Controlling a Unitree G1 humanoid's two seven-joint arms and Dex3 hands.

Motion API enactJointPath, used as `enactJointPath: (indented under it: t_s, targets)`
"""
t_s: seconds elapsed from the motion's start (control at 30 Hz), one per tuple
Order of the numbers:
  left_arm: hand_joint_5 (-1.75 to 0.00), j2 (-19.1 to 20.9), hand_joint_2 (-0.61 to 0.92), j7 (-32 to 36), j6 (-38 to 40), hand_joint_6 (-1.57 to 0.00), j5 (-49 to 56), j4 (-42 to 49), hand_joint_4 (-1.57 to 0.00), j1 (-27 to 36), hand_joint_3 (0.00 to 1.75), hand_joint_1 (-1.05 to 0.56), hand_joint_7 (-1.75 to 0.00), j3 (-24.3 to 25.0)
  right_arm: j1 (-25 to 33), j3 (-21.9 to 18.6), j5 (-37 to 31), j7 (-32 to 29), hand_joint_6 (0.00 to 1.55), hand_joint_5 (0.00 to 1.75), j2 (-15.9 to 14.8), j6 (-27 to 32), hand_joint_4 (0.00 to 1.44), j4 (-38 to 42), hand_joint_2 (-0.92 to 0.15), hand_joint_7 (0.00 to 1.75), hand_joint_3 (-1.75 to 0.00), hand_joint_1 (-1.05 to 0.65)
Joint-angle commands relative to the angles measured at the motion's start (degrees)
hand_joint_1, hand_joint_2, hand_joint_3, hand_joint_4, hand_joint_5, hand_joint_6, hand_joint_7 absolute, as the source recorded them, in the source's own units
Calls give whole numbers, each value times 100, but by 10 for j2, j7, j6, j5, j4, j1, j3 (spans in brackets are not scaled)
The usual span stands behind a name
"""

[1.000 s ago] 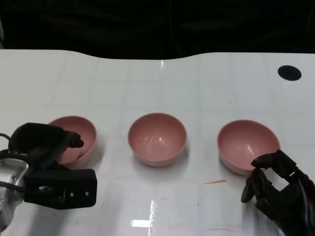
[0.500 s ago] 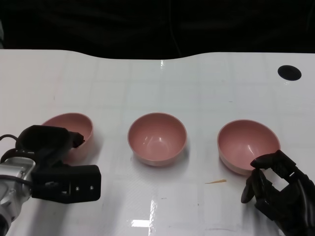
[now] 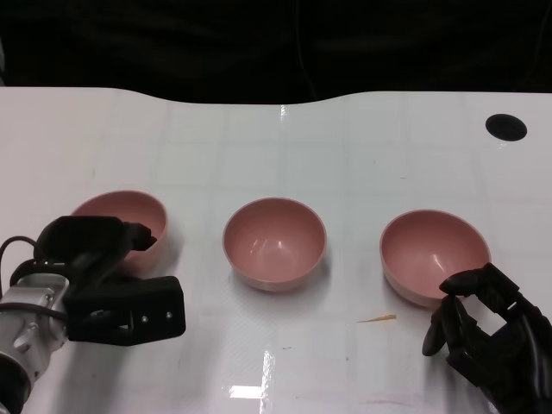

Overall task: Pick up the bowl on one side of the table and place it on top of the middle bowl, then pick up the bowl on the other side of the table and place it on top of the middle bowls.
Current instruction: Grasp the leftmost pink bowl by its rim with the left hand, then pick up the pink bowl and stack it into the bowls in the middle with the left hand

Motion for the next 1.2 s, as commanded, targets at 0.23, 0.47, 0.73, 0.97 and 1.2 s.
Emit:
enactJointPath:
  t_s: [0.23, 0.47, 0.73, 0.97, 1.2]
  targets:
    - [-174, 6, 92, 76, -55, -63, -30, -2, -74, 11, 30, -6, -159, 13, 1, -6, 8, 7, 70, 175, -5, -2, 84, 0, -65, 152, -95, -8]
    - [-168, 22, 92, 43, -24, -84, -24, -74, -75, 19, 16, -5, -112, 12, 1, -6, 8, 3, 71, 175, -4, 0, 85, -1, -66, 152, -94, -9]
    - [-175, 51, 91, 2, -12, -72, -27, -226, -70, 58, 20, -6, -142, 29, -1, -7, 11, 15, 70, 175, -6, -9, 84, 7, -66, 151, -94, -9]
    - [-174, 62, 92, -43, -32, -67, -20, -346, -72, 77, 19, -8, -156, 29, 2, -2, -3, 0, 69, 175, -8, -1, 84, 0, -67, 154, -93, -10]
    - [-175, 51, 90, -62, -88, -68, -8, -341, -72, 46, 18, -9, -155, 11, 2, -1, -13, -7, 68, 175, -4, -7, 86, -1, -67, 158, -93, -8]
